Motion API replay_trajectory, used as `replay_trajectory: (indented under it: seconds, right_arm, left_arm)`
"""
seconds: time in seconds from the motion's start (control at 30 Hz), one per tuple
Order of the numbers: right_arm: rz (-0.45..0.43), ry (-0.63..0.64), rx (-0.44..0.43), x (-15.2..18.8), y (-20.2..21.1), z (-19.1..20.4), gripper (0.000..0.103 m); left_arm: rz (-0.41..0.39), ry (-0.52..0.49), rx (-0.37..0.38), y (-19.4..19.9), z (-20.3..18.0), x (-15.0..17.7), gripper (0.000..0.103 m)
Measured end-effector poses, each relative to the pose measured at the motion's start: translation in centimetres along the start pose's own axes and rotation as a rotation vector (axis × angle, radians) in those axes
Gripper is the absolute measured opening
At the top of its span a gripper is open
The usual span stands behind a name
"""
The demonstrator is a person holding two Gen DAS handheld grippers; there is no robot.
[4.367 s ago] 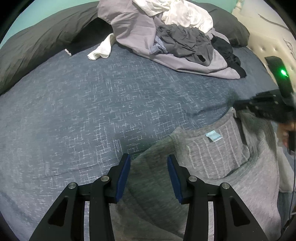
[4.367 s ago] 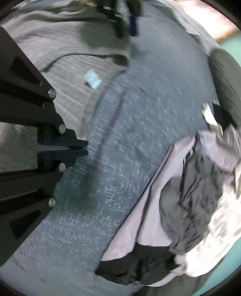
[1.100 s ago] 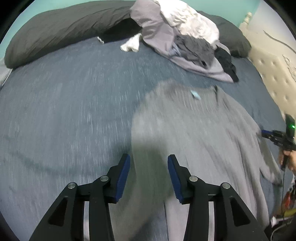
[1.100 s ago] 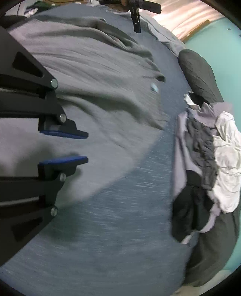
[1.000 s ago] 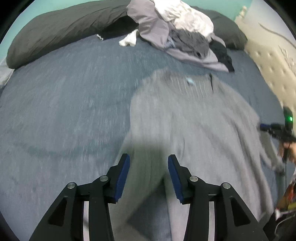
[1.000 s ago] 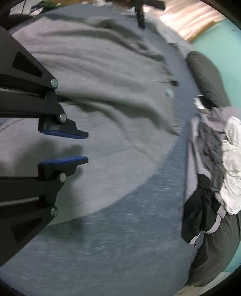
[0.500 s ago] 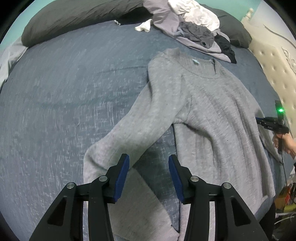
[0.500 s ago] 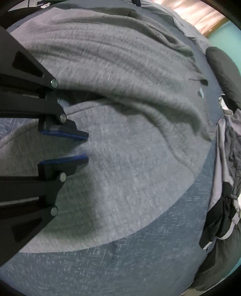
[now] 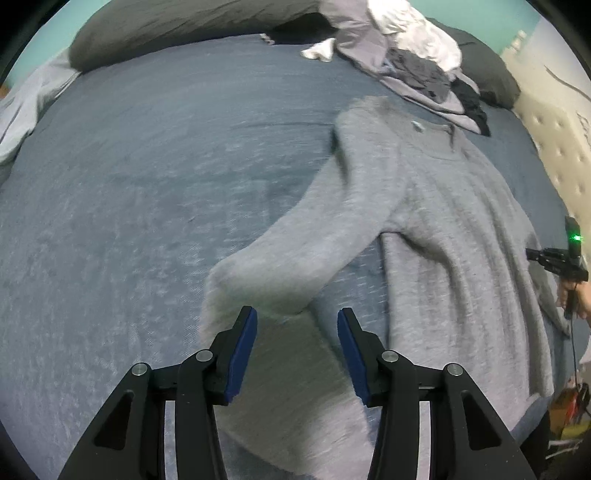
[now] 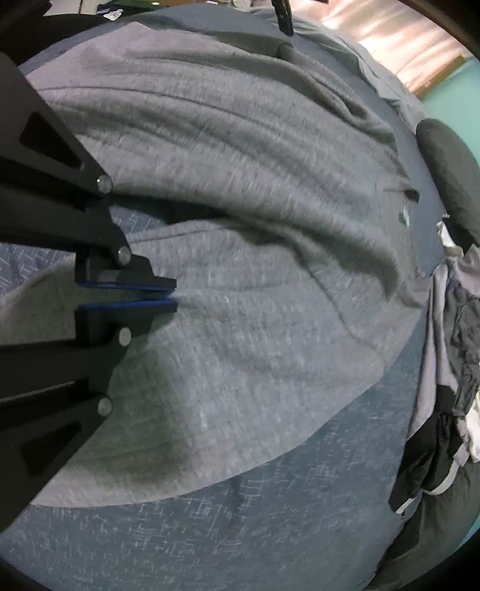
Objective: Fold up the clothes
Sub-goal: 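Grasp the sleeve with the left tool and lift it across the body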
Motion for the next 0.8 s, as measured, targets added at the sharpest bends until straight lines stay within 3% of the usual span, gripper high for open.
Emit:
replay_trajectory:
  seconds: [0.1,0.23,0.57,0.6,0.67,0.7,0.8]
  right_arm:
    - [-0.015,-0.026,0.026,-0.5,0.3,0.2,0.008]
    - [-0.049,-0.013,0.057,-0.8,1.9,1.2,0.009]
    - [-0.083,-0.008,0.062,0.2,4.6,4.0,0.009]
    - [-0.084,-0.006,0.061,0.3,4.8,4.3,0.009]
    - [-0.087,-0.001,0.059,0.4,5.3,4.9,0.009]
    - [-0.089,0.002,0.058,0.5,5.5,5.2,0.009]
    - [-0.094,0.009,0.055,0.7,6.2,6.1,0.009]
  left_arm:
    - [-0.01,0.022,-0.028,0.5,1.7,0.9,0.055]
    - [-0.017,0.076,-0.012,0.7,3.4,2.5,0.056]
    - [0.016,0.219,0.124,-2.7,4.2,7.7,0.054]
    - [0.018,0.214,0.134,-3.0,3.9,8.0,0.051]
    - [0.026,0.205,0.14,-3.6,3.5,8.6,0.016]
    - [0.028,0.201,0.143,-3.7,3.4,8.7,0.009]
    - [0.014,0.183,0.14,-3.3,3.3,8.8,0.005]
Point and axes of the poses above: each gripper's, at about its wrist camera, not at the fingertips, and y roughly against the way its jaws point, z to its left, x to its underside, the point moved 9 cm from there along -y, roughly the way its jaws point, and after that the axes turned 3 degrees about -y, right-handed, at the moved point
